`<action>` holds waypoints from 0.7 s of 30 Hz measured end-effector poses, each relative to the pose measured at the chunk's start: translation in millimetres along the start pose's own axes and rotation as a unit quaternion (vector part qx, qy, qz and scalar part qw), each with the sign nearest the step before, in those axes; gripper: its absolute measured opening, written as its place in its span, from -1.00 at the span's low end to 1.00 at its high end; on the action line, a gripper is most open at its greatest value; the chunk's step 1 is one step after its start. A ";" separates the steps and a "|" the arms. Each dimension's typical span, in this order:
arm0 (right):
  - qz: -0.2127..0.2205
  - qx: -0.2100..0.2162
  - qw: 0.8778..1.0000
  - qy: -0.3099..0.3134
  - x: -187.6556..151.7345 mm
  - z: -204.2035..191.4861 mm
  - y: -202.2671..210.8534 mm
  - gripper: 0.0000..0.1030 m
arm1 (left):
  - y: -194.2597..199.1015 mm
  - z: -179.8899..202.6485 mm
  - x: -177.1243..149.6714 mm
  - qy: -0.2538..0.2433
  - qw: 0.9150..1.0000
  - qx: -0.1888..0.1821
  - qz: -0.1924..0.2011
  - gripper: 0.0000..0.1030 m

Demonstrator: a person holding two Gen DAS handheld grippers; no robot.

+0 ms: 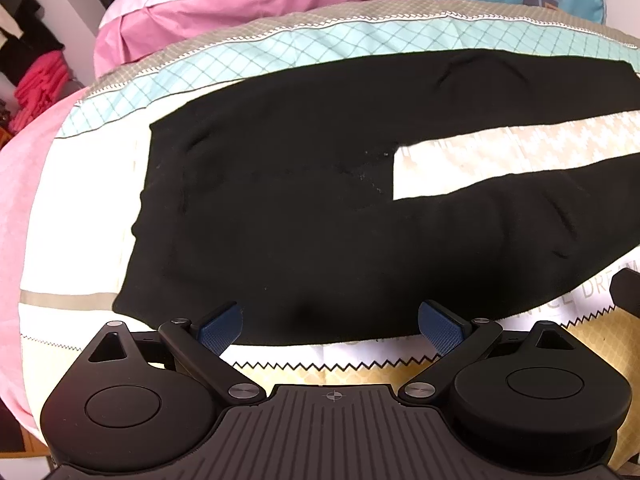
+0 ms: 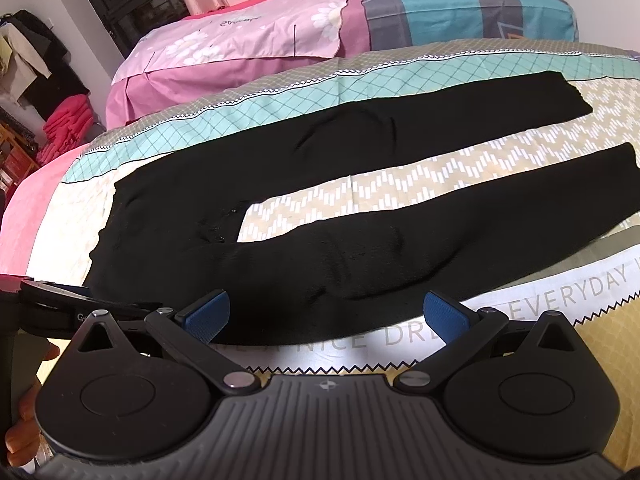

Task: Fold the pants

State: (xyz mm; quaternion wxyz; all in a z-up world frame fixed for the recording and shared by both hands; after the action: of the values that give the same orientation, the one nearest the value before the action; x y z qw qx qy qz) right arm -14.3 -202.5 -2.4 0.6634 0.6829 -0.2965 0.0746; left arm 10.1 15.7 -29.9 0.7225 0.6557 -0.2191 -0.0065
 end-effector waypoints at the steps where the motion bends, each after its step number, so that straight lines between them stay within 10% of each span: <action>1: 0.000 0.000 1.000 0.000 0.2 0.0 -0.4 1.00 | -0.2 -0.1 0.5 0.001 1.000 0.000 0.000 1.00; 21: -0.010 0.011 1.000 -0.004 1.5 6.5 -7.8 1.00 | -2.0 10.2 5.4 -0.007 1.000 -0.007 0.006 1.00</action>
State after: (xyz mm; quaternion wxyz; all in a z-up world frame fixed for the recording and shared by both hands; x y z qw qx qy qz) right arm -11.1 -209.5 -9.1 0.6553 0.6935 -0.2915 0.0679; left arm 12.2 4.1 -29.7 0.7255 0.6494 -0.2277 -0.0083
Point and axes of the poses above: each gripper's, at about its wrist camera, not at the fingertips, and y roughly against the way its jaws point, z to its right, x to its top, the point moved 3 cm from there along -y, roughly the way its jaws point, and after that the axes turned 12 degrees about -x, right-handed, at the moved point
